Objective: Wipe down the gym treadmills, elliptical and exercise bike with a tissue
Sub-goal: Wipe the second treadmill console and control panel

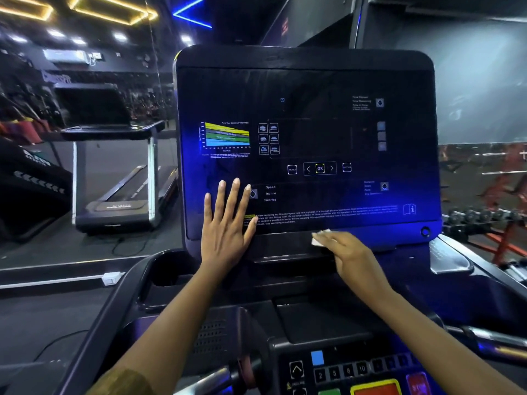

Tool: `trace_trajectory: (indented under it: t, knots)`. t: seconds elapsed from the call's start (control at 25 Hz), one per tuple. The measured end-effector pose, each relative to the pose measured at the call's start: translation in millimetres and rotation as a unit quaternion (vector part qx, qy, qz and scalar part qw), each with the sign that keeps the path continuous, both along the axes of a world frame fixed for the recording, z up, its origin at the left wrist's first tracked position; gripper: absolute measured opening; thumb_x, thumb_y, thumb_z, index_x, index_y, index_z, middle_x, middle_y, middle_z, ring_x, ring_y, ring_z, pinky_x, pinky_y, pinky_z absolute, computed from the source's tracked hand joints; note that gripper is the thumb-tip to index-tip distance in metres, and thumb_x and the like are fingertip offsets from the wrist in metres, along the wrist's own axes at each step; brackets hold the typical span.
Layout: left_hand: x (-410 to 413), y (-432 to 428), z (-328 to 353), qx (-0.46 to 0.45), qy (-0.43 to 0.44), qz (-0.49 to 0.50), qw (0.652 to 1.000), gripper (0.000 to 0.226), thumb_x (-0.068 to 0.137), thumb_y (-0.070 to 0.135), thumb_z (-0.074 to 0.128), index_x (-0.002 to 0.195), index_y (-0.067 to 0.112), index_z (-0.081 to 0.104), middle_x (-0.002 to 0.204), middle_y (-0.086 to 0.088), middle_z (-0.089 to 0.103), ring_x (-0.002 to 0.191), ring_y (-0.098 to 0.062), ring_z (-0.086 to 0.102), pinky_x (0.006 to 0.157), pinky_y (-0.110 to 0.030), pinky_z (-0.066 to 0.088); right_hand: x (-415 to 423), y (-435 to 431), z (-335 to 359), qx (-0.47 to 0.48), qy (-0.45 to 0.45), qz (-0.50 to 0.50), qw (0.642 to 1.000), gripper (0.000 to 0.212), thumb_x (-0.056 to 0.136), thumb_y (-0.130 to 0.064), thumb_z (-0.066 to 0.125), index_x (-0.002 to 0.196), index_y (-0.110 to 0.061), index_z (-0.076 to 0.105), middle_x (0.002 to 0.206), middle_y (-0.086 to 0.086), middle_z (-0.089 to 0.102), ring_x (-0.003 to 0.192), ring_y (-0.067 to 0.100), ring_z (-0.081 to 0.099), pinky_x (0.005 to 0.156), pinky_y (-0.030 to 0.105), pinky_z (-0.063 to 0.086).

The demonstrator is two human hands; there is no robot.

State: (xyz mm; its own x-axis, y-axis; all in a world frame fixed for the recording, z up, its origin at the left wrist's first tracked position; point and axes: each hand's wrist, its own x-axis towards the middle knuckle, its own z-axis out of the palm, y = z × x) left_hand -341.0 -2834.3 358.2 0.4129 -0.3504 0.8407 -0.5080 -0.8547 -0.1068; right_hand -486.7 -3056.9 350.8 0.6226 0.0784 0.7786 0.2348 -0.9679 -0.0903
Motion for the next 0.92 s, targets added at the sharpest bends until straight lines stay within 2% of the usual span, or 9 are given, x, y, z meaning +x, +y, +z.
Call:
trace_trajectory:
  t: [0.08,0.16,0.24,0.28,0.44,0.56,0.68,0.8,0.92]
  knots:
    - [-0.4,0.0,0.7,-0.001,0.0,0.0,1.0,0.062,0.096,0.048,0.026,0.15,0.016,0.027,0.158,-0.007,0.02,0.146,-0.028,0.011,0.117,-0.05,0.009,24.3,28.7,16.2,-0.018,-0.028,0.055,0.998,0.037,0.084,0.002,0.043,0.111,-0.004,0.067,0.109,0.007,0.066,0.104,0.019,0.058,0.092,0.024,0.046]
    - [-0.4,0.9,0.9,-0.002,-0.003,-0.001,1.0,0.062,0.097,0.048,0.026,0.15,0.016,0.027,0.158,-0.007,0.019,0.146,-0.027,0.011,0.117,-0.049,0.009,46.0,50.8,21.5,-0.096,-0.012,0.118,0.988,0.034,0.09,-0.006,0.04,0.111,-0.004,0.067,0.114,0.008,0.065,0.109,0.02,0.056,0.094,0.025,0.045]
    - [-0.2,1.2,1.1,0.0,-0.005,-0.002,1.0,0.062,0.096,0.048,0.026,0.15,0.016,0.027,0.158,-0.008,0.02,0.146,-0.027,0.012,0.117,-0.049,0.009,55.2,53.1,15.9,-0.197,-0.007,0.142,0.97,0.032,0.09,-0.009,0.044,0.112,-0.006,0.066,0.115,0.007,0.065,0.11,0.019,0.056,0.088,0.024,0.049]
    - [-0.2,0.9,1.1,0.001,-0.006,-0.002,1.0,0.062,0.096,0.048,0.027,0.15,0.016,0.028,0.157,-0.008,0.021,0.146,-0.027,0.012,0.117,-0.049,0.009,54.6,48.1,13.4,-0.214,-0.006,0.144,0.966,0.031,0.089,-0.009,0.045,0.113,-0.007,0.066,0.114,0.006,0.065,0.109,0.018,0.056,0.083,0.023,0.051]
    - [0.3,0.8,0.3,-0.003,-0.009,-0.003,1.0,0.062,0.096,0.047,0.028,0.15,0.016,0.028,0.157,-0.007,0.022,0.146,-0.027,0.012,0.117,-0.048,0.007,35.5,11.7,2.0,-0.155,0.018,0.089,0.984,0.037,0.087,-0.004,0.041,0.112,-0.007,0.067,0.115,0.002,0.065,0.108,0.018,0.058,0.069,0.027,0.057]
    - [0.9,0.5,0.7,-0.006,-0.008,-0.003,1.0,0.062,0.096,0.047,0.028,0.149,0.016,0.029,0.157,-0.008,0.022,0.146,-0.028,0.012,0.117,-0.048,0.006,13.4,-27.1,-5.3,-0.097,0.023,0.028,0.995,0.042,0.083,0.0,0.038,0.114,-0.005,0.066,0.115,0.007,0.065,0.106,0.023,0.061,0.072,0.037,0.058]
    - [0.3,-0.2,0.4,-0.007,-0.008,-0.002,1.0,0.062,0.096,0.047,0.028,0.149,0.016,0.029,0.157,-0.008,0.022,0.146,-0.029,0.012,0.117,-0.049,0.006,-2.5,-41.3,-1.4,-0.029,-0.004,-0.015,0.999,0.043,0.083,-0.002,0.035,0.112,-0.004,0.066,0.11,0.009,0.066,0.1,0.025,0.063,0.08,0.036,0.055]
    - [0.1,-1.1,0.7,-0.013,-0.008,-0.003,1.0,0.062,0.096,0.046,0.029,0.149,0.016,0.029,0.157,-0.008,0.022,0.146,-0.027,0.009,0.117,-0.048,0.006,12.7,7.3,-4.0,-0.057,0.0,0.091,0.994,0.038,0.087,-0.003,0.037,0.11,-0.004,0.067,0.113,0.008,0.065,0.105,0.021,0.059,0.093,0.026,0.046]
    - [0.7,-0.9,1.8,-0.017,-0.013,-0.002,1.0,0.061,0.095,0.044,0.032,0.149,0.016,0.029,0.156,-0.008,0.023,0.146,-0.026,0.01,0.117,-0.046,0.006,34.9,48.7,-13.6,-0.116,0.052,0.186,0.974,0.034,0.091,-0.01,0.04,0.111,-0.007,0.066,0.113,0.004,0.065,0.105,0.017,0.057,0.086,0.024,0.05]
